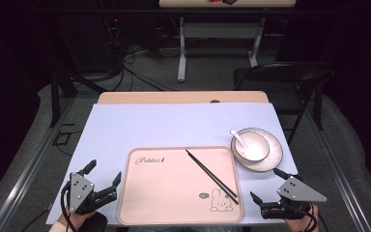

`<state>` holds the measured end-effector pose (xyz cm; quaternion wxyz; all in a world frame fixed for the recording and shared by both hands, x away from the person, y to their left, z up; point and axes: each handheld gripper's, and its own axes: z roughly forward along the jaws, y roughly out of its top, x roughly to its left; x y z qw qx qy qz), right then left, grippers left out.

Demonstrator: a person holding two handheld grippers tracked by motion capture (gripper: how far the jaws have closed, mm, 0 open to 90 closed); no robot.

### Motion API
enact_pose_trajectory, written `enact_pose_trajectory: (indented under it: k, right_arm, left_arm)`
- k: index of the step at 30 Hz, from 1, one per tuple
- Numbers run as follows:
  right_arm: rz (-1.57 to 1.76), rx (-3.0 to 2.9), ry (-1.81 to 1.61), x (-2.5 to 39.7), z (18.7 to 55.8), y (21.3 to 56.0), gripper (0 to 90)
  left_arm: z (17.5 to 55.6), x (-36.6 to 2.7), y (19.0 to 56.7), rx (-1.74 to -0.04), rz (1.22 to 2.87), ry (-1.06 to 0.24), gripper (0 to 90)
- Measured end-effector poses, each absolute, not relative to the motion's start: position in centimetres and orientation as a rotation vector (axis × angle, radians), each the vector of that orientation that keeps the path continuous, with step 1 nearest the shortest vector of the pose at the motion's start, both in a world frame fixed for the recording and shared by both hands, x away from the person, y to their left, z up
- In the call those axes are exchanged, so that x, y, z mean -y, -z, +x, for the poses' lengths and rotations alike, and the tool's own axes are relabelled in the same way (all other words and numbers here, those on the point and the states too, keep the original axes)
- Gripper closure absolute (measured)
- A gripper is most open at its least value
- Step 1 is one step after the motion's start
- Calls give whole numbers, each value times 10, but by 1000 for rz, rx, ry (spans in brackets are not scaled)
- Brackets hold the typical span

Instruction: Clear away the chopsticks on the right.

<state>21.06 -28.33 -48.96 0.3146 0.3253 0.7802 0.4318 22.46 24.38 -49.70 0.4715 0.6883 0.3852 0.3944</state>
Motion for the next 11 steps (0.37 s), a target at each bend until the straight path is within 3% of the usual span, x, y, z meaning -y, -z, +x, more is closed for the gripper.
enact_pose_trajectory:
  k: [11]
  right_arm:
    - [876, -2077, -1117, 284, 209, 494, 8]
  left_arm:
    - [226, -242, 497, -937, 1695, -967, 153]
